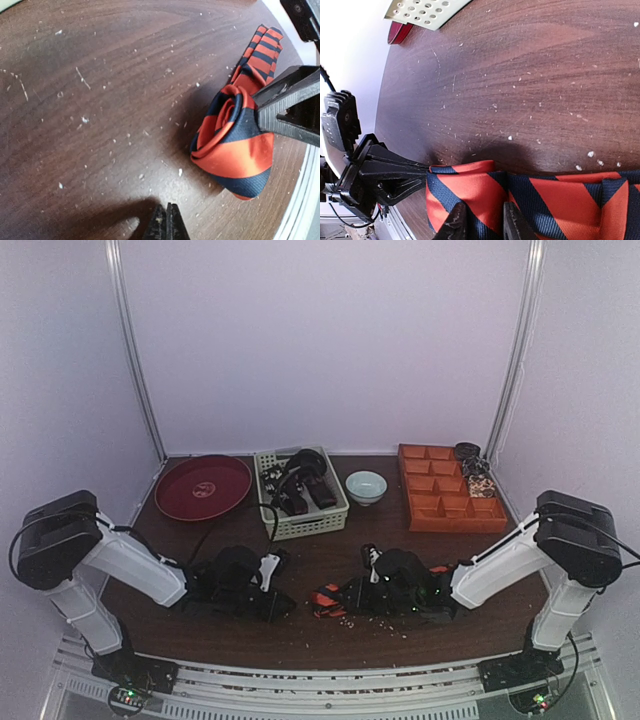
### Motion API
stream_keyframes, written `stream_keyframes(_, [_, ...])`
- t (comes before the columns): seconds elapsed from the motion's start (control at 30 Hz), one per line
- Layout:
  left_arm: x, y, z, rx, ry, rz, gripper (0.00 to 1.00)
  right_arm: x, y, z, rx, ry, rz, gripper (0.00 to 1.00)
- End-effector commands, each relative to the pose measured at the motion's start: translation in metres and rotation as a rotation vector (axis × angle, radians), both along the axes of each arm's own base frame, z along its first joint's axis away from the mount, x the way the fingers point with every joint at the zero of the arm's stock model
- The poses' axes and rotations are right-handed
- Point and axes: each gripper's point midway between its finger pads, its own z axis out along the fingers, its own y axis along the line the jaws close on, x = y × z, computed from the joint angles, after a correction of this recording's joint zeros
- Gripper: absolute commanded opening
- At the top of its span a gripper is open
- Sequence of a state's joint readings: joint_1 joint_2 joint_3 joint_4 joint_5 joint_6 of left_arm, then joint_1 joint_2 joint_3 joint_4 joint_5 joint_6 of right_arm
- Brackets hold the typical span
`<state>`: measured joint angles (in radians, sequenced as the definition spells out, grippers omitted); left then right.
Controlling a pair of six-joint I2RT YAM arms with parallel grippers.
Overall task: Roll the ties
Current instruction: Roll the tie at the center of the board.
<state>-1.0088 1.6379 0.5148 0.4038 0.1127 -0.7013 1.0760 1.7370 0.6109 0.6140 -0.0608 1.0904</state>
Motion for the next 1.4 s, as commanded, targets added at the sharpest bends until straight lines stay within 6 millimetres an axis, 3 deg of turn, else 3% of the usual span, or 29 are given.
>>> stream_keyframes(0.0, [0.002, -0.022, 0.028, -0.153, -0.044, -0.045, 0.00, -0.006, 0.000, -0.004, 0.004, 0.055, -0.022, 0.26])
stream_keyframes(0.57, [-0.005, -0.048, 0.027, -0.238, 0.001, -0.104, 0.00, -0.018, -0.013, -0.001, 0.090, 0.101, -0.052, 0.25])
stream_keyframes(0.93, [-0.002, -0.062, 0.046, -0.271, -0.038, -0.148, 0.00, -0.011, -0.027, -0.018, -0.037, 0.036, -0.064, 0.24])
stream_keyframes(1.1, [-0.003, -0.068, 0.054, -0.288, -0.047, -0.176, 0.00, -0.009, -0.032, -0.012, -0.035, -0.030, -0.049, 0.24])
stream_keyframes(1.23, [-0.004, -0.074, 0.055, -0.291, -0.040, -0.193, 0.00, -0.007, -0.033, -0.014, -0.063, -0.050, -0.036, 0.23])
stream_keyframes(1.37, [0.004, -0.067, 0.049, -0.246, -0.029, -0.129, 0.00, -0.005, -0.033, -0.017, -0.070, -0.050, -0.031, 0.23])
